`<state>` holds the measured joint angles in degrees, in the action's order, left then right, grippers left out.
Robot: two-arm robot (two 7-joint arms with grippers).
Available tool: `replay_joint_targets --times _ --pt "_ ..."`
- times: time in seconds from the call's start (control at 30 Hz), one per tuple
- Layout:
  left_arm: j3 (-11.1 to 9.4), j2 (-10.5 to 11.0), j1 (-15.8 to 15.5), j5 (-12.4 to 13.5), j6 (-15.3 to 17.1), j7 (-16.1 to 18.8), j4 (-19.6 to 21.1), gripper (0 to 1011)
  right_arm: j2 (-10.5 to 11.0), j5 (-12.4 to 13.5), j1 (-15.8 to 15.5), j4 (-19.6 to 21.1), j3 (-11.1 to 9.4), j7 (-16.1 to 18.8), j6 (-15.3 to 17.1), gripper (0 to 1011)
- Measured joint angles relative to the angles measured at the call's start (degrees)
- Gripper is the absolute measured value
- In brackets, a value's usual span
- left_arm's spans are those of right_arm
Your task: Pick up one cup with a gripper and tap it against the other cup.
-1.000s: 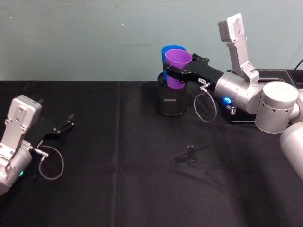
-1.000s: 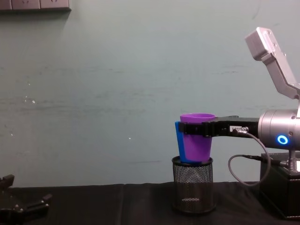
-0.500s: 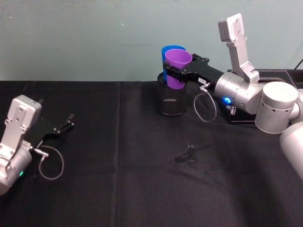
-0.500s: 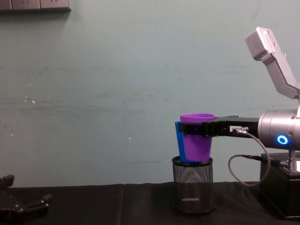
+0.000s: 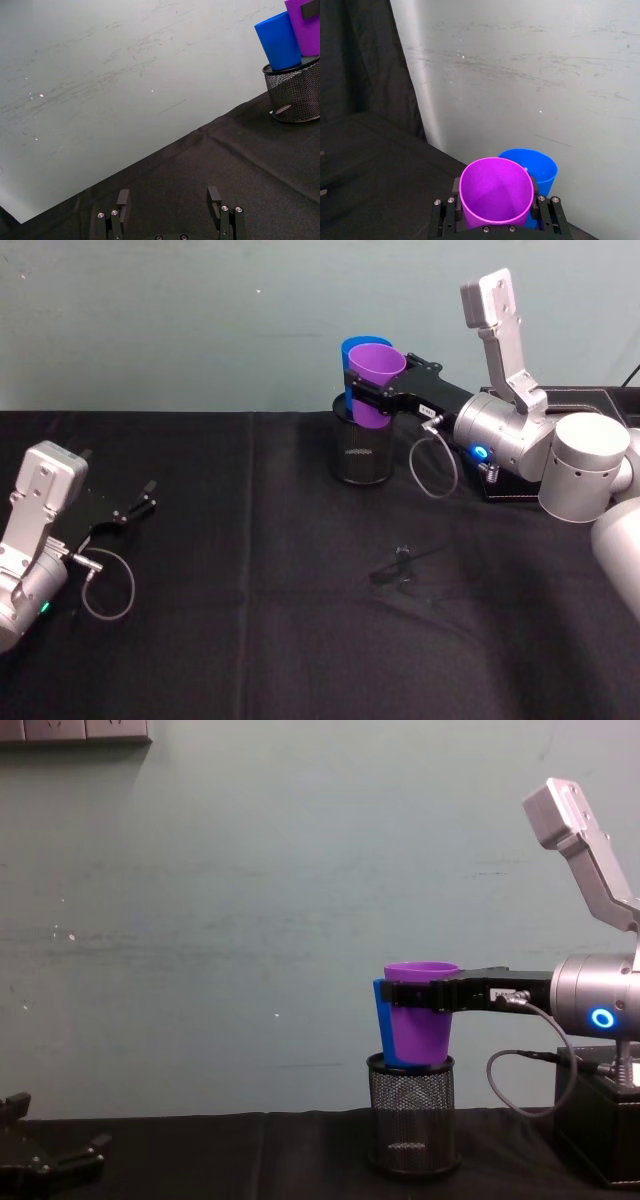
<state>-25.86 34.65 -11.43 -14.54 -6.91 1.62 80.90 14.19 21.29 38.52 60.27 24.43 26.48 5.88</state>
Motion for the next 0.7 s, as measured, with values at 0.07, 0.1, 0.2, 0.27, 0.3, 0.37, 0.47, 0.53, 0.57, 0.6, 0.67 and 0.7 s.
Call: replay_joint_targets --times 0.07,0.1,0.2,0.27,0.3,0.37,0.47,0.53,0.57,0.6,0.67,0.7 --pt "0.00 0.00 0.00 0.00 0.00 0.00 0.00 1000 0.00 0.00 0.00 0.00 0.00 0.00 0.00 736" --pt "0.00 0.00 0.00 0.00 0.00 0.00 0.00 1000 0.00 0.00 0.00 0.00 0.00 0.01 0.00 736" --pt "0.00 0.00 0.00 0.00 0.00 0.00 0.00 1000 0.00 0.00 0.00 0.00 0.00 0.01 0.00 736" --pt "0.00 0.00 0.00 0.00 0.00 0.00 0.00 1000 0.00 0.00 0.00 0.00 0.00 0.01 0.00 736" --pt "0.00 0.00 0.00 0.00 0.00 0.00 0.00 1000 0.00 0.00 0.00 0.00 0.00 0.01 0.00 736" --pt "0.00 0.00 0.00 0.00 0.00 0.00 0.00 1000 0.00 0.00 0.00 0.00 0.00 0.01 0.00 736" --pt "0.00 0.00 0.00 0.00 0.00 0.00 0.00 1000 0.00 0.00 0.00 0.00 0.00 0.00 0.00 735" --pt "0.00 0.00 0.00 0.00 0.00 0.00 0.00 1000 0.00 0.00 0.00 0.00 0.00 -0.01 0.00 736" --pt "0.00 0.00 0.00 0.00 0.00 0.00 0.00 1000 0.00 0.00 0.00 0.00 0.00 -0.01 0.00 736" --pt "0.00 0.00 0.00 0.00 0.00 0.00 0.00 1000 0.00 0.00 0.00 0.00 0.00 -0.01 0.00 735" --pt "0.00 0.00 0.00 0.00 0.00 0.00 0.00 1000 0.00 0.00 0.00 0.00 0.00 -0.01 0.00 736" --pt "0.00 0.00 0.00 0.00 0.00 0.00 0.00 1000 0.00 0.00 0.00 0.00 0.00 -0.01 0.00 736"
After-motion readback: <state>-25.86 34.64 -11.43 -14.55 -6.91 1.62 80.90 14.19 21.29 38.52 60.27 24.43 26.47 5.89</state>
